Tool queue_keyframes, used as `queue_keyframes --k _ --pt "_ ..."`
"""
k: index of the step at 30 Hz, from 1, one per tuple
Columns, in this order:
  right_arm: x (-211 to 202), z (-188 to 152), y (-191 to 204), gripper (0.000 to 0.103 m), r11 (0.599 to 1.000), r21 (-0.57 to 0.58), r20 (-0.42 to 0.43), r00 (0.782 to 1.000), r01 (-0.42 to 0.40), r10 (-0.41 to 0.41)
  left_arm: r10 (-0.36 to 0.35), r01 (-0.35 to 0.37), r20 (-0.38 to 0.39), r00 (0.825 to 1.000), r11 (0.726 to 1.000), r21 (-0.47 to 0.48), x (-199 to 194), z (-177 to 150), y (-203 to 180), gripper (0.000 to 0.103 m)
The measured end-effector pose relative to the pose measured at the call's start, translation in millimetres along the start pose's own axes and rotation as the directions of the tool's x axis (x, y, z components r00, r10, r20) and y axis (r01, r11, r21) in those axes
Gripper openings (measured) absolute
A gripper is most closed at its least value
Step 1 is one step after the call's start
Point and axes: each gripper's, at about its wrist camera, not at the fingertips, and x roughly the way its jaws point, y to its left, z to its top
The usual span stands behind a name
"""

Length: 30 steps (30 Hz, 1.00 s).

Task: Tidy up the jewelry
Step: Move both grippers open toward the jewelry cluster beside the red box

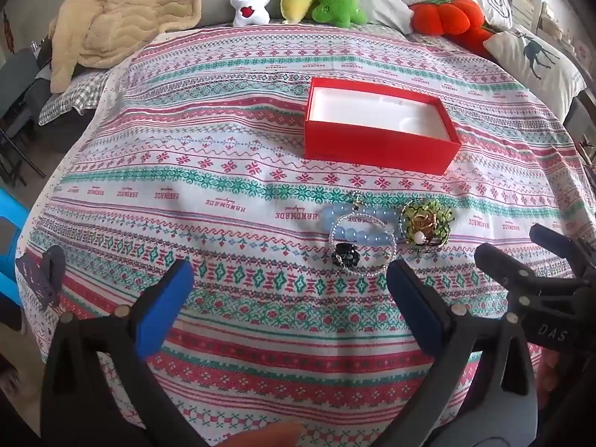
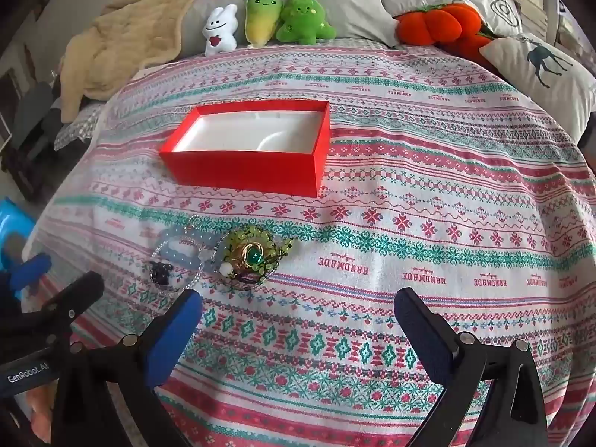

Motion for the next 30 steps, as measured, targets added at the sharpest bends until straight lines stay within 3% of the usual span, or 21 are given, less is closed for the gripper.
queue_keyframes --k 24,30 --pt "-2.0 0.4 8.3 0.103 0.999 -0.039 0.032 0.999 0.022 -0.021 0.002 -0.003 -0.014 1.000 1.000 -0.031 12.6 1.2 7.5 0.103" --pt "-2.9 1.3 7.0 0.103 0.999 -0.037 0.040 0.999 0.029 -0.028 -0.026 0.025 -0.025 0.999 0.999 -0.044 16.0 3.8 8.0 0.103"
